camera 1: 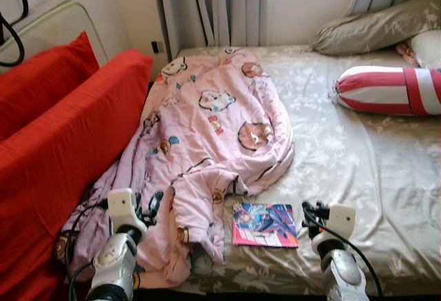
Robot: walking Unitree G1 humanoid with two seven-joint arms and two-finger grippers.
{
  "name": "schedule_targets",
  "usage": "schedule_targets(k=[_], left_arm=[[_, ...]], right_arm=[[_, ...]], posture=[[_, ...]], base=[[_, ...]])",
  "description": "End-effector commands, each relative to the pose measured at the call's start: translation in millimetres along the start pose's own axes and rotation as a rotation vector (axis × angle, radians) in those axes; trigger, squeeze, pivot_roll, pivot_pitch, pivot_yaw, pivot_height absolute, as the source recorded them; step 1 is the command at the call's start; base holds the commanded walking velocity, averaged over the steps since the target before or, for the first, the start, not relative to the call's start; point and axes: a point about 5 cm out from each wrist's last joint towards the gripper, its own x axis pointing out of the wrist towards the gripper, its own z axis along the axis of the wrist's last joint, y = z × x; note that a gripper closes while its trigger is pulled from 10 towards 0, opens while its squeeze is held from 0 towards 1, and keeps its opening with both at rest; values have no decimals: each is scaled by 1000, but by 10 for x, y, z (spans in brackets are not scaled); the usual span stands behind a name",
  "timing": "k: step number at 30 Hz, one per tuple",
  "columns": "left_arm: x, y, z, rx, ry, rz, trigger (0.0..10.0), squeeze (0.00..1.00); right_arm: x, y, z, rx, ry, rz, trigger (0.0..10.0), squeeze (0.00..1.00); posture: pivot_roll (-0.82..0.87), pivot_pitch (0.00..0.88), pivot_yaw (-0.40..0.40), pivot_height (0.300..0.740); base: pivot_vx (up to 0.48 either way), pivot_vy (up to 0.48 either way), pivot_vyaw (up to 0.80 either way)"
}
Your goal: Clean up the room
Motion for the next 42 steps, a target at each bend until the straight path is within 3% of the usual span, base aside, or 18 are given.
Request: schedule_targets(k=[1,8,13,25,30,42], left_arm=[[-39,-4,-23,3,-4,-4,10000,0],[-37,-55,7,-10,-33,-3,10000,0],[52,-117,112,-11,-61,-15,10000,0],[237,-240,436,-4,-155,-64,10000,0],[207,-274,389,2,-139,-84,10000,0],[68,-274,347,1,-153,-64,10000,0]], right_arm=[[-2,-19,46,-25,-26,19,10000,0],[82,-68,234,-40,-85,16,10000,0],[132,-85,314,-57,-104,-3,10000,0],[277,57,465,-34,-130,27,10000,0],[255,42,453,-17,-131,3,10000,0],[155,45,349,-43,-106,30,10000,0]], posture=[[-30,42,30,740],[-42,74,13,740],[-35,58,22,740],[-20,58,42,740],[-32,72,40,740],[-4,129,-1,680]], base=[[0,0,0],[0,0,0],[0,0,0],[0,0,0],[0,0,0],[0,0,0]])
